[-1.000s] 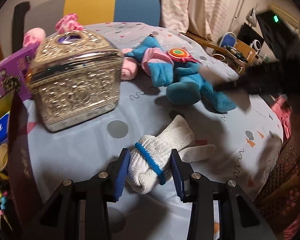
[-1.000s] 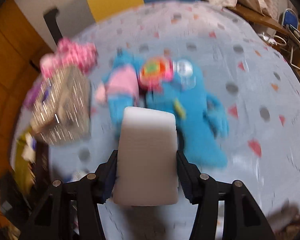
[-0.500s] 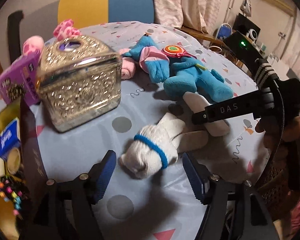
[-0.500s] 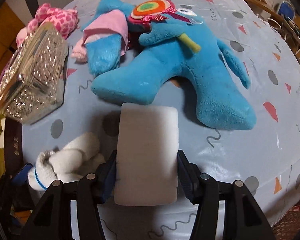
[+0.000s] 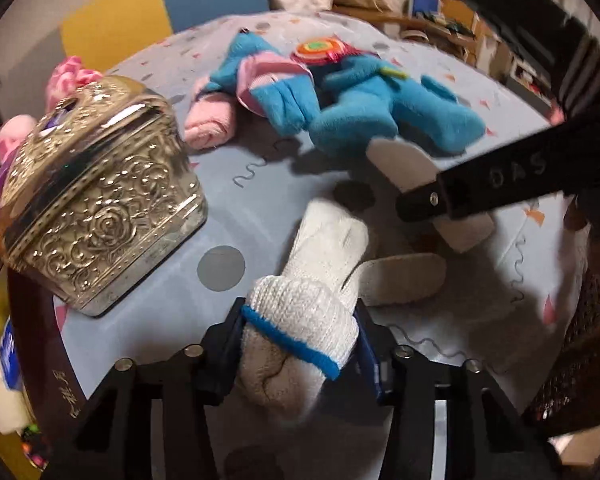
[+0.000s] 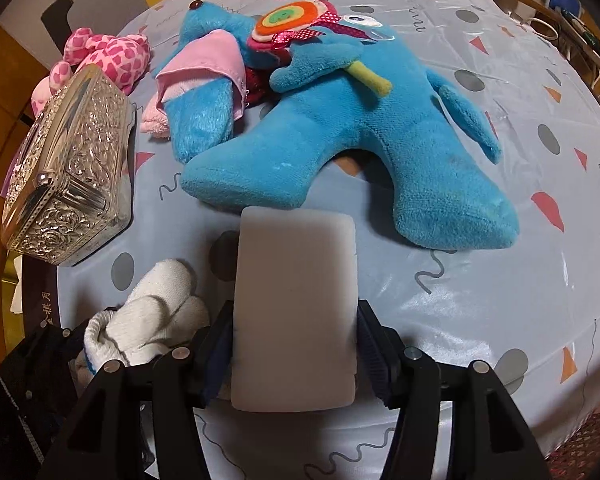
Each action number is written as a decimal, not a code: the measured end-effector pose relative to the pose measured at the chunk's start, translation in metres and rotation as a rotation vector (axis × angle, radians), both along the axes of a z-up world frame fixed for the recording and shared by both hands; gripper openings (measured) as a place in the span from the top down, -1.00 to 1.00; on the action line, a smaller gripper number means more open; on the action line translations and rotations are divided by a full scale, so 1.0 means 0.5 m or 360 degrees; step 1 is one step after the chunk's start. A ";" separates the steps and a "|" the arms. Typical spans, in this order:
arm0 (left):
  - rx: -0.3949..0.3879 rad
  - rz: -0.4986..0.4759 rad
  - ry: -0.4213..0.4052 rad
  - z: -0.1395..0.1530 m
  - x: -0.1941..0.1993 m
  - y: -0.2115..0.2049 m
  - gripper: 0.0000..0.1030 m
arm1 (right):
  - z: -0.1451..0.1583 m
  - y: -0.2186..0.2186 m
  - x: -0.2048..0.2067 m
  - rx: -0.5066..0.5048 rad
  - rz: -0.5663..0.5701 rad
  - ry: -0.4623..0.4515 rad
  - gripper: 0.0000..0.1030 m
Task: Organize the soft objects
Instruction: 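Carry the glove into the gold tray and open the left tool while the right tool holds the sponge, then carry the white sponge block into the gold tray and open the right tool, then grasp the blue teddy bear in pink shirt with the left tool while the right tool reaches the blue plush, then lift the teddy bear with the left tool while the right tool grasps the blue lollipop plush, then carry the teddy bear over the gold tray with the left tool while the right tool holds the blue plush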
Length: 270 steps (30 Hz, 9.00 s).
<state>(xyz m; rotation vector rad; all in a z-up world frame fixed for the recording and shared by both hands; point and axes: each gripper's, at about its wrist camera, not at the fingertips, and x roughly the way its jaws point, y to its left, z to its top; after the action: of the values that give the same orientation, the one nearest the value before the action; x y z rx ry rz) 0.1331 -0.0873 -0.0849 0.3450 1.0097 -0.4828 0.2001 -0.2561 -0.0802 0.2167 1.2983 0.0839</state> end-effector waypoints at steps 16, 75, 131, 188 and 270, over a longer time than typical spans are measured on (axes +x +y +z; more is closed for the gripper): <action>-0.0508 0.0291 -0.0074 0.114 -0.109 0.150 0.16 | -0.007 0.080 -0.022 -0.0291 0.0165 -0.0044 -0.12; -0.0254 0.1371 -0.0385 0.155 -0.152 0.549 -0.50 | 0.034 0.232 -0.093 -0.0086 0.0406 -0.0157 -0.09; -0.0292 0.1443 -0.0336 0.142 -0.207 0.595 -0.50 | 0.167 0.550 -0.118 0.0079 0.0916 -0.0600 -0.39; -0.0222 0.0339 -0.0216 0.237 0.174 -0.061 -0.57 | 0.131 -0.194 -0.026 0.0386 -0.0852 -0.0691 -0.40; -0.0350 0.0391 -0.0042 0.013 -0.057 0.093 0.38 | 0.027 -0.037 0.142 -0.0181 0.0147 -0.0399 -0.56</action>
<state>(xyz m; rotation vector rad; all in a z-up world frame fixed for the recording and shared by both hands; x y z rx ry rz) 0.1045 -0.0410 -0.0785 0.0294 0.9485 -0.3611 0.2711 -0.2745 -0.0665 0.0469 1.0590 0.1120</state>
